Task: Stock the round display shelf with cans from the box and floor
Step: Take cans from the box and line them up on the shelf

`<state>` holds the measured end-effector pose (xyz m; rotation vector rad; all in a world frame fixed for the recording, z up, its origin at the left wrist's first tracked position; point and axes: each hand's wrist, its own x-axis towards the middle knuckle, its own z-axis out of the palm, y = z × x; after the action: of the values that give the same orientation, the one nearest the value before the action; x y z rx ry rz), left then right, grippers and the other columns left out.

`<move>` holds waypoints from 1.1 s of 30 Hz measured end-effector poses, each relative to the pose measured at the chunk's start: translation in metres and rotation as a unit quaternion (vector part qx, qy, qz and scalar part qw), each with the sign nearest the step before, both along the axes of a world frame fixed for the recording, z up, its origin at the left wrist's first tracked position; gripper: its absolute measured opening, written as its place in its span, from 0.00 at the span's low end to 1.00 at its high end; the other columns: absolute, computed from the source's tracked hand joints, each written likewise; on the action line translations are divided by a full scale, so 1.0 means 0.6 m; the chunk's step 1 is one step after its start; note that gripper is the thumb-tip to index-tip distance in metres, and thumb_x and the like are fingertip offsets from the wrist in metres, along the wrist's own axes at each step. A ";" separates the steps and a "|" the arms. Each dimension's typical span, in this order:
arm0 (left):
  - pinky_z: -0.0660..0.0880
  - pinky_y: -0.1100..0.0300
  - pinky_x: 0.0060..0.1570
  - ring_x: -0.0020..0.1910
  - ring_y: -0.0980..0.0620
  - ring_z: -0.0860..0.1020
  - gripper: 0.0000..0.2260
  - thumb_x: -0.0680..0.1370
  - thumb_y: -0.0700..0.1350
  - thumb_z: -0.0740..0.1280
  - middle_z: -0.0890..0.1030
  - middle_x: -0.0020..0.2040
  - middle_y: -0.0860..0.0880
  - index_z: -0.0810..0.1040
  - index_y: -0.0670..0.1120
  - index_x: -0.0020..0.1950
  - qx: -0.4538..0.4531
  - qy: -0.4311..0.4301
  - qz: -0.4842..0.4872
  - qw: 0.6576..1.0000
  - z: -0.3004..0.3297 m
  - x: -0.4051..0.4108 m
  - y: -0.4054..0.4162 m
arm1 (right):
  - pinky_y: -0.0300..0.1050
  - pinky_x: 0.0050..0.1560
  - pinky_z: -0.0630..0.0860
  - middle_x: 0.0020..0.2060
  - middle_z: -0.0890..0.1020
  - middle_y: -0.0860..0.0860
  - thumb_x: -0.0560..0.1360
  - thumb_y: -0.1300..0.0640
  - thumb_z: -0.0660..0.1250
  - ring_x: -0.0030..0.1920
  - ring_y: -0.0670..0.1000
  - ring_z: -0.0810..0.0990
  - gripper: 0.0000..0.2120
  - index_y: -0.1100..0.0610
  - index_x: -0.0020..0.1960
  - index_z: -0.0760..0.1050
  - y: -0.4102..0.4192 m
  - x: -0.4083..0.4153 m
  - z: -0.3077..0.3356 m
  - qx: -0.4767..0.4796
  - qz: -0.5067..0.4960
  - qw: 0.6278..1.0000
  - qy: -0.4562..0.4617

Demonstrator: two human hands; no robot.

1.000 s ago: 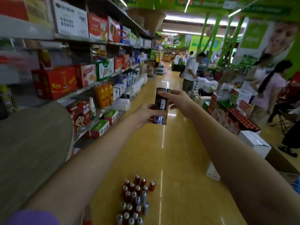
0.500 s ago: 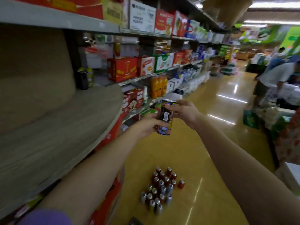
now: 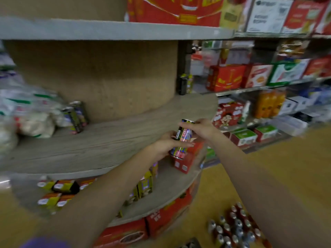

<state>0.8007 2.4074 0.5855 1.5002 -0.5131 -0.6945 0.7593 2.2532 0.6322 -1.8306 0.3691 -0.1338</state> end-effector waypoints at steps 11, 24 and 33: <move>0.78 0.55 0.51 0.45 0.48 0.82 0.17 0.69 0.36 0.74 0.83 0.48 0.45 0.80 0.42 0.57 -0.069 -0.029 0.090 0.993 0.097 0.128 0.330 | 0.40 0.31 0.63 0.36 0.80 0.48 0.71 0.48 0.75 0.31 0.45 0.70 0.14 0.54 0.51 0.79 0.287 0.160 0.102 0.040 0.199 0.977 -0.069; 0.77 0.60 0.50 0.47 0.53 0.82 0.15 0.73 0.31 0.70 0.85 0.45 0.51 0.79 0.44 0.57 -0.043 -0.035 0.092 0.994 0.030 0.285 0.651 | 0.41 0.32 0.68 0.36 0.81 0.52 0.61 0.48 0.82 0.32 0.47 0.74 0.20 0.54 0.39 0.73 0.640 0.327 0.069 -0.110 0.132 0.978 -0.118; 0.75 0.71 0.37 0.39 0.62 0.80 0.20 0.64 0.29 0.78 0.82 0.44 0.47 0.78 0.40 0.52 0.053 -0.147 0.221 0.963 -0.035 0.372 0.738 | 0.45 0.36 0.64 0.29 0.76 0.52 0.56 0.42 0.81 0.32 0.47 0.72 0.24 0.61 0.36 0.78 0.727 0.413 -0.002 -0.185 0.122 0.973 -0.061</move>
<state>1.0242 2.8504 0.5642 1.7558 -0.3450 -0.1507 1.0068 2.6892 0.6310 -2.2076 0.0280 -0.1518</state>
